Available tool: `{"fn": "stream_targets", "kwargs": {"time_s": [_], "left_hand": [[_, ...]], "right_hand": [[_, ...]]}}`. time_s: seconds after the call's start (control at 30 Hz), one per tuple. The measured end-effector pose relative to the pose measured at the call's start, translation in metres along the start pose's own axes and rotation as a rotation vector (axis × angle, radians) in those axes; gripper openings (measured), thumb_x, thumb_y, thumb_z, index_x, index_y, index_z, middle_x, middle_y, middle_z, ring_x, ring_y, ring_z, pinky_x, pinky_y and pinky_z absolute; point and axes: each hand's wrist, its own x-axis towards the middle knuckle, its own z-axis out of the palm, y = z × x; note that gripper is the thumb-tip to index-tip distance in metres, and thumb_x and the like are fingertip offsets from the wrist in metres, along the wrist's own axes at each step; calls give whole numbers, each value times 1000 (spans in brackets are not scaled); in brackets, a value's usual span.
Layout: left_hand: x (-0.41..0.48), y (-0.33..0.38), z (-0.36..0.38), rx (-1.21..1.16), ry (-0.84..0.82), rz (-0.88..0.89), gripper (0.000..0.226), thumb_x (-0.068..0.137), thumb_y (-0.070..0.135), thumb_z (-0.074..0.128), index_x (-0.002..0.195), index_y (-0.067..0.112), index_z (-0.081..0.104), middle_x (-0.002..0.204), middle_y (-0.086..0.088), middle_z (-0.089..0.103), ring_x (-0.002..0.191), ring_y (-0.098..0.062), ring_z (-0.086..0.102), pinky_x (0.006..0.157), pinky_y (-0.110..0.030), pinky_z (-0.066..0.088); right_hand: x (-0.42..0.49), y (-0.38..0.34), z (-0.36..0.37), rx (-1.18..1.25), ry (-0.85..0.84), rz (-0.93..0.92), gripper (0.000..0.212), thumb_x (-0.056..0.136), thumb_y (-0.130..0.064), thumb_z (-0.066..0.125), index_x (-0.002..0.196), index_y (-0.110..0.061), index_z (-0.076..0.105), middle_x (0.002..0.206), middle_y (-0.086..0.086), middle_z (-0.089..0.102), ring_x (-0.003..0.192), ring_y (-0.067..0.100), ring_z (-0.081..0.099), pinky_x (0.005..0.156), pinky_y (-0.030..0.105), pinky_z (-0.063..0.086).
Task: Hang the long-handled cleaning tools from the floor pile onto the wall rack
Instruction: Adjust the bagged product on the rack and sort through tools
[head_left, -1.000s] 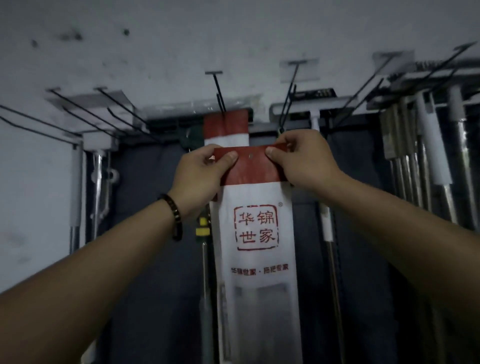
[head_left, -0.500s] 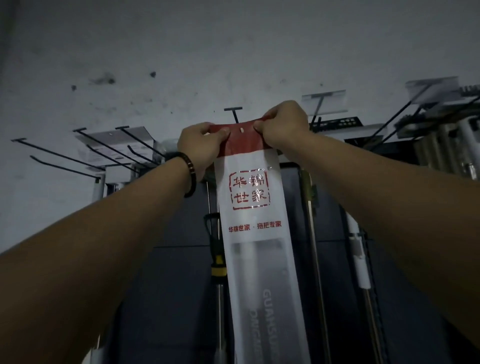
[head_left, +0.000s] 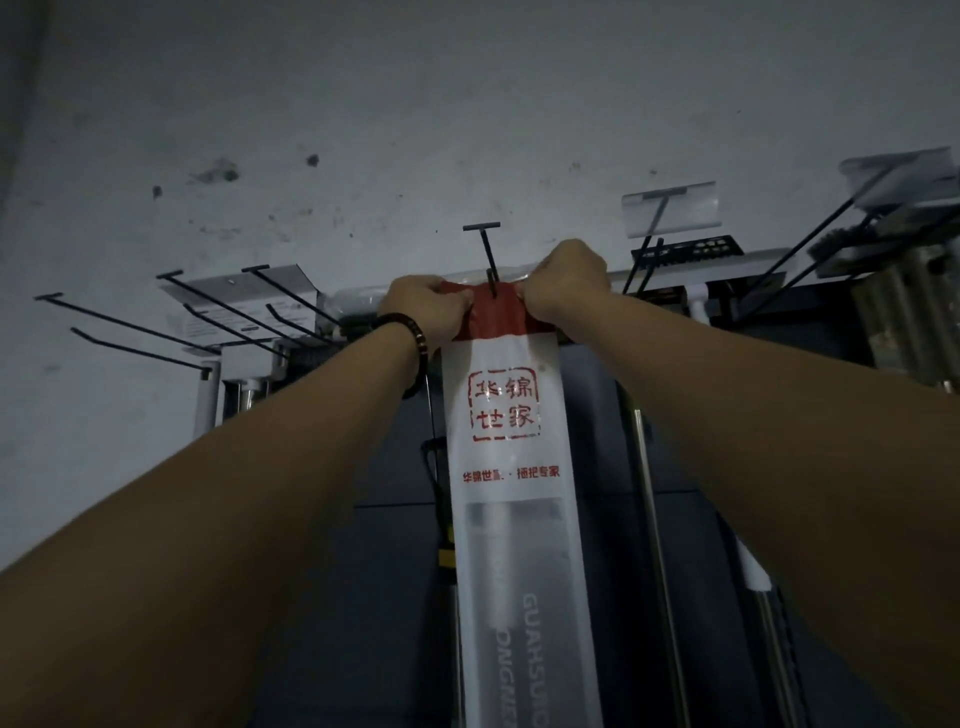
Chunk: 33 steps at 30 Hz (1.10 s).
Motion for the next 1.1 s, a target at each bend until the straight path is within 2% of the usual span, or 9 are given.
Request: {"fn": "stream_targets", "kwargs": {"time_s": [0.17, 0.27, 0.37, 0.53, 0.7, 0.77, 0.87, 1.0, 1.1], "left_hand": [[-6, -28, 2, -65, -12, -108, 28, 81, 32, 82, 104, 18, 75, 100, -6, 77, 92, -27, 75, 86, -48, 64], [-30, -39, -5, 97, -57, -82, 54, 81, 28, 83, 126, 15, 58, 115, 1, 62, 101, -18, 63, 86, -32, 57], [-69, -58, -14, 147, -108, -64, 40, 86, 27, 77, 116, 18, 52, 112, 3, 62, 92, -11, 60, 64, -21, 47], [-158, -96, -22, 113, -155, 27, 31, 90, 22, 73, 114, 19, 53, 95, 8, 61, 82, -5, 60, 59, -13, 46], [-268, -156, -37, 139, -61, 93, 33, 85, 11, 75, 107, 21, 52, 99, -1, 58, 82, -10, 54, 66, -5, 41], [-321, -176, -39, 120, -191, 69, 21, 85, 9, 76, 96, 18, 60, 87, -1, 63, 74, -9, 59, 63, -9, 46], [-397, -198, -36, 16, -491, -175, 10, 89, 16, 76, 85, 15, 67, 80, 2, 70, 73, -10, 68, 62, -21, 58], [-494, -238, -26, -33, -738, -395, 7, 92, 21, 75, 92, 22, 69, 87, 11, 70, 82, 0, 66, 75, -22, 55], [-564, -262, -19, -40, -885, -539, 7, 97, 20, 72, 103, 17, 70, 94, 9, 67, 87, -11, 65, 86, -35, 58]], "right_hand": [[-26, 11, -1, 54, 6, -10, 36, 86, -41, 82, 95, -7, 74, 91, 11, 74, 81, 27, 73, 73, 45, 66], [-49, 22, -9, -21, 47, -86, 25, 90, -30, 78, 102, -10, 67, 86, 0, 64, 84, 23, 69, 74, 40, 62], [-82, 38, -15, -15, 36, -116, 36, 87, -30, 79, 114, -15, 60, 100, -1, 65, 91, 21, 68, 79, 42, 62], [-165, 81, -11, -29, -81, -8, 30, 84, -31, 83, 102, -20, 61, 93, -3, 67, 84, 14, 66, 60, 23, 49], [-294, 134, -13, 20, -257, 206, 29, 85, -34, 86, 99, -18, 66, 85, -7, 69, 78, 5, 65, 60, 12, 47], [-347, 154, -20, 65, -331, 307, 26, 85, -34, 86, 95, -16, 71, 82, -4, 70, 71, 5, 64, 59, 13, 49], [-421, 186, -30, 117, -409, 522, 20, 87, -29, 85, 93, -14, 74, 82, 1, 74, 66, 4, 66, 57, 19, 52], [-513, 227, -40, 133, -389, 737, 9, 90, -11, 81, 88, -4, 76, 78, 9, 75, 63, 7, 67, 56, 18, 52], [-576, 250, -52, 183, -366, 920, 14, 94, -1, 71, 82, -6, 73, 63, 5, 68, 56, 17, 63, 52, 24, 49]]}}
